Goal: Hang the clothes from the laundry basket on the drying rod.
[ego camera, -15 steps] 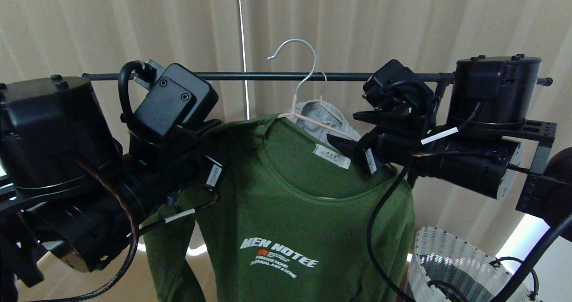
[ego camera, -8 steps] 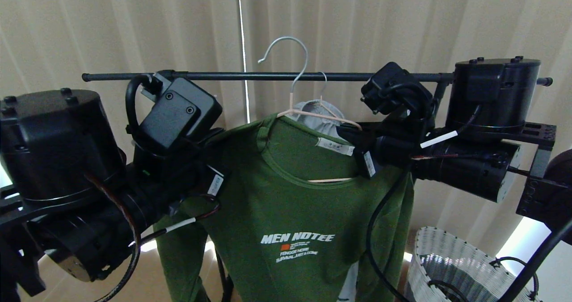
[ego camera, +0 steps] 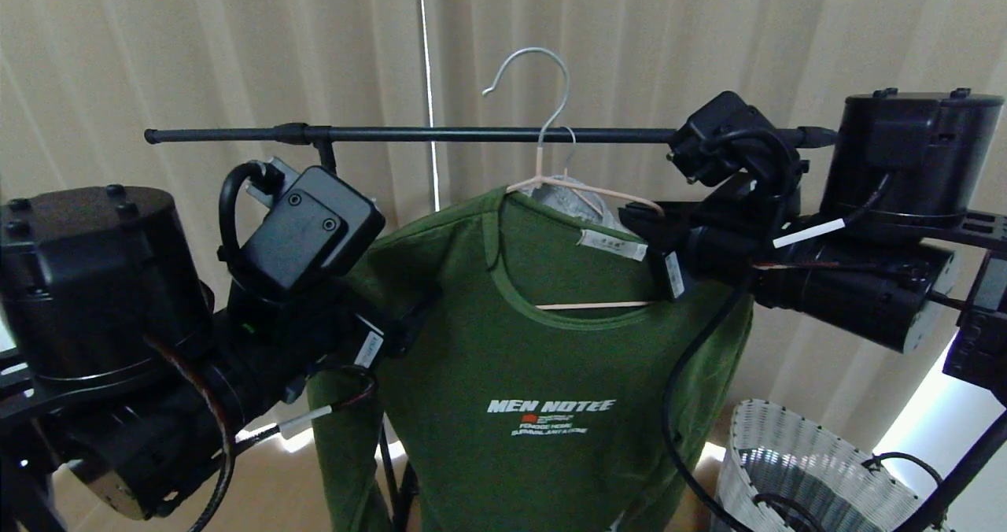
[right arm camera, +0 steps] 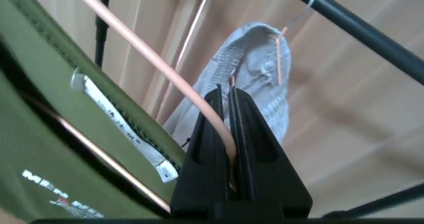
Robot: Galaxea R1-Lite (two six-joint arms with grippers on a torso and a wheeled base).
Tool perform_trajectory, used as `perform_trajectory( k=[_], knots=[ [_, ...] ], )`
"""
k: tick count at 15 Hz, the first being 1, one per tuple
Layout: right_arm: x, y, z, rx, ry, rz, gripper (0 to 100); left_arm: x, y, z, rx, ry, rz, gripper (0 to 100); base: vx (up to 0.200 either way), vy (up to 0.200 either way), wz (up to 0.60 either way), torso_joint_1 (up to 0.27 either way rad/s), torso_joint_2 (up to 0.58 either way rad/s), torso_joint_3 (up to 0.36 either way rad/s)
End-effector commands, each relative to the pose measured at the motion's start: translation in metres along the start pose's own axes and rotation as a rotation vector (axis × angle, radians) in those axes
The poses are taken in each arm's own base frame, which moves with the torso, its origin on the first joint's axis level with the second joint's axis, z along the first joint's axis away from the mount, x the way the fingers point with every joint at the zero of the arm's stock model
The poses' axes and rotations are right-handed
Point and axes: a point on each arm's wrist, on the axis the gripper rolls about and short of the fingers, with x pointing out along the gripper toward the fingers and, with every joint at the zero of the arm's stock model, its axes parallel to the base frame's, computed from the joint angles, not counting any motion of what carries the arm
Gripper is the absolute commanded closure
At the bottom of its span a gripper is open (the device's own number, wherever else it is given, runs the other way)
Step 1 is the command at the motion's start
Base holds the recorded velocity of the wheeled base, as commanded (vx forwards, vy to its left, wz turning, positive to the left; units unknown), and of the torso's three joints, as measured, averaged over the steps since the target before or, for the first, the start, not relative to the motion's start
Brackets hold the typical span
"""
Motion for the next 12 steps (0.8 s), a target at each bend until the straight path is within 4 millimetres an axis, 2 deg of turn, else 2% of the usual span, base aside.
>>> perform_trajectory(
  k=[1, 4, 6, 8, 12],
  knots=[
    [-0.011, -0.013, -0.003, 0.007, 0.004, -0.039, 100, -0.013, 0.003, -0.008, -0.001, -0.007, -0.024, 0, 0.000, 0.000, 0.00, 0.000, 0.00, 0.000],
    [-0.030, -0.031, -0.010, 0.020, 0.014, -0.102, 100, -0.030, 0.011, -0.030, -0.034, 0.032, -0.019, 0, 0.000, 0.000, 0.00, 0.000, 0.00, 0.000],
    [-0.040, -0.036, -0.011, 0.024, 0.007, -0.120, 100, -0.033, 0.016, -0.046, -0.055, 0.070, -0.023, 0, 0.000, 0.000, 0.00, 0.000, 0.00, 0.000],
    [-0.050, -0.037, -0.011, 0.027, -0.007, -0.117, 100, -0.038, 0.011, -0.059, -0.040, 0.108, -0.051, 0, 0.000, 0.000, 0.00, 0.000, 0.00, 0.000],
    [-0.060, -0.036, -0.007, 0.030, -0.042, -0.082, 100, -0.035, 0.003, -0.066, -0.030, 0.119, -0.121, 0, 0.000, 0.000, 0.00, 0.000, 0.00, 0.000]
  ],
)
